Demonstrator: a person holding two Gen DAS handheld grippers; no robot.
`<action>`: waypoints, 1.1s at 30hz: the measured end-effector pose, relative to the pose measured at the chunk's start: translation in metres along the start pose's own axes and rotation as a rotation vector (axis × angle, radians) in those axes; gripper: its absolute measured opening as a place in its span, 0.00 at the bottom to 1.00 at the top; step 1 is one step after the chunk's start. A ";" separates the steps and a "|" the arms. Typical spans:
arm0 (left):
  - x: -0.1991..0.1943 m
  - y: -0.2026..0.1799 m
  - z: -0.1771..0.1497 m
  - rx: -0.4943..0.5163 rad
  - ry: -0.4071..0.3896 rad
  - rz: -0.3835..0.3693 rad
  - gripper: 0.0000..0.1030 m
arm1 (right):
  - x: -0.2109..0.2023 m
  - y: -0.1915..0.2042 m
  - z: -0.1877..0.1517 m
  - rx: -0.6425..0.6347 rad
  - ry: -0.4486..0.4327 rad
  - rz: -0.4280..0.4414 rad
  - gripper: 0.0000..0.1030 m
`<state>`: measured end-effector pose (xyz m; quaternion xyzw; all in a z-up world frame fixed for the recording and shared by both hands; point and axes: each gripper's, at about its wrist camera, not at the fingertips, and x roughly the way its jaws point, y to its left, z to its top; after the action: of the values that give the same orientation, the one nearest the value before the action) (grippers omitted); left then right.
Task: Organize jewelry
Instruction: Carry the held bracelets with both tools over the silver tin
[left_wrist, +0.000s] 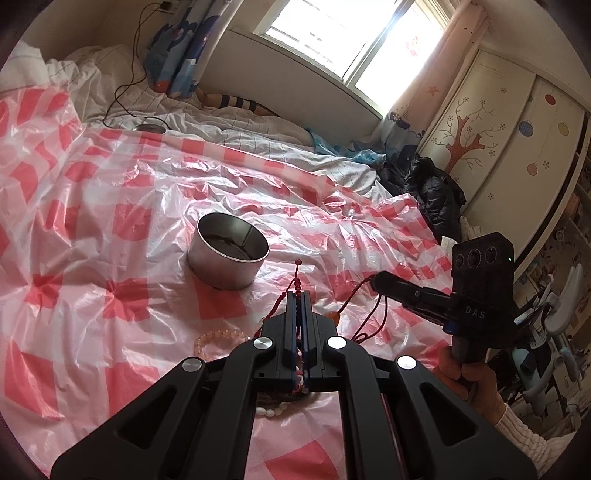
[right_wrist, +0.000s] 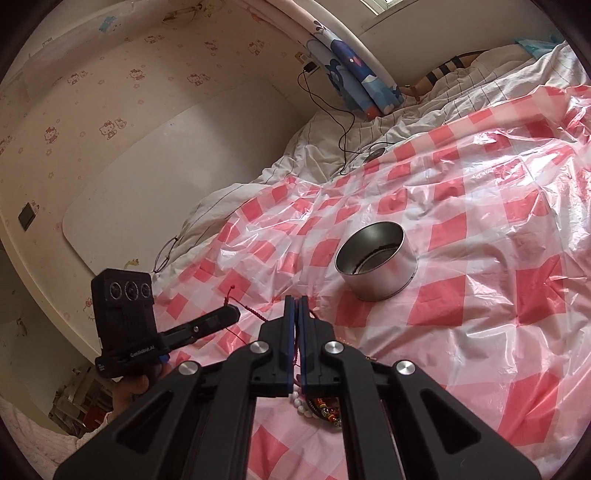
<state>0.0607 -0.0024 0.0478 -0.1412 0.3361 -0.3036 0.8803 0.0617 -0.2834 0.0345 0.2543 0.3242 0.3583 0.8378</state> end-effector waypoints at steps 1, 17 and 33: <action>0.001 -0.003 0.006 0.025 -0.002 0.017 0.02 | 0.002 0.000 0.001 0.003 0.001 0.001 0.03; 0.049 0.005 0.080 0.070 -0.066 0.041 0.02 | 0.046 -0.005 0.070 -0.007 -0.067 0.018 0.03; 0.066 0.021 0.103 0.018 -0.082 -0.020 0.02 | 0.091 -0.031 0.097 0.022 -0.059 0.002 0.03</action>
<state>0.1788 -0.0231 0.0802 -0.1490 0.2956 -0.3093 0.8915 0.1935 -0.2516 0.0453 0.2743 0.3032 0.3479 0.8437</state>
